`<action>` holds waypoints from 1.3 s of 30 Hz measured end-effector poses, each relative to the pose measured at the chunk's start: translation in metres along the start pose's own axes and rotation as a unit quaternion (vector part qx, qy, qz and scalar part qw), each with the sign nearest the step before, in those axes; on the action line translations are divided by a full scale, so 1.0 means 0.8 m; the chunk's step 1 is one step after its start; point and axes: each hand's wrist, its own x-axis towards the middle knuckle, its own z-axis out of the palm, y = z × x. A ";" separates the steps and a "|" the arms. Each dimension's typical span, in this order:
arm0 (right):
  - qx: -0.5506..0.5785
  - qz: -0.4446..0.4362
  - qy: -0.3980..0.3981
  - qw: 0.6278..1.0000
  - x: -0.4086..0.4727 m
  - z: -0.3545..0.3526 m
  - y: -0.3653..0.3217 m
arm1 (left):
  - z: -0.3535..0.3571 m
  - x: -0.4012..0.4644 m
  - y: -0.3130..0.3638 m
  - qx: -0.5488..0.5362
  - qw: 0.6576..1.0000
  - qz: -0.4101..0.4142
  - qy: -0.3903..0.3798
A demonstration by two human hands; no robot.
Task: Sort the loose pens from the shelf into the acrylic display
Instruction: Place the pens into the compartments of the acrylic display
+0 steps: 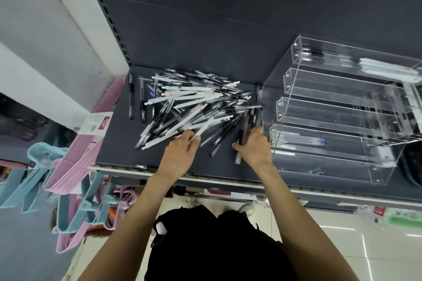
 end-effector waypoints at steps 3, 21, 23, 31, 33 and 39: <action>-0.028 -0.007 -0.031 0.999 -0.001 0.001 0.008 | 0.004 -0.006 0.006 -0.100 0.994 -0.029 0.013; 0.207 -0.206 -0.224 0.930 -0.067 -0.060 0.020 | 0.032 -0.017 0.097 -0.610 0.779 -0.132 -0.056; 0.183 -0.233 -0.231 0.927 -0.069 -0.065 0.013 | 0.029 -0.026 0.105 -0.659 0.742 -0.117 -0.052; 0.263 -0.245 -0.159 0.919 -0.065 -0.068 -0.008 | 0.025 -0.043 0.105 -0.701 0.699 -0.101 0.100; 0.286 -0.258 -0.141 0.912 -0.065 -0.064 -0.012 | 0.020 -0.046 0.103 -0.720 0.675 -0.094 0.129; 0.134 -0.350 -0.002 0.927 -0.073 -0.045 -0.026 | 0.011 -0.054 0.107 -0.768 0.603 -0.075 0.202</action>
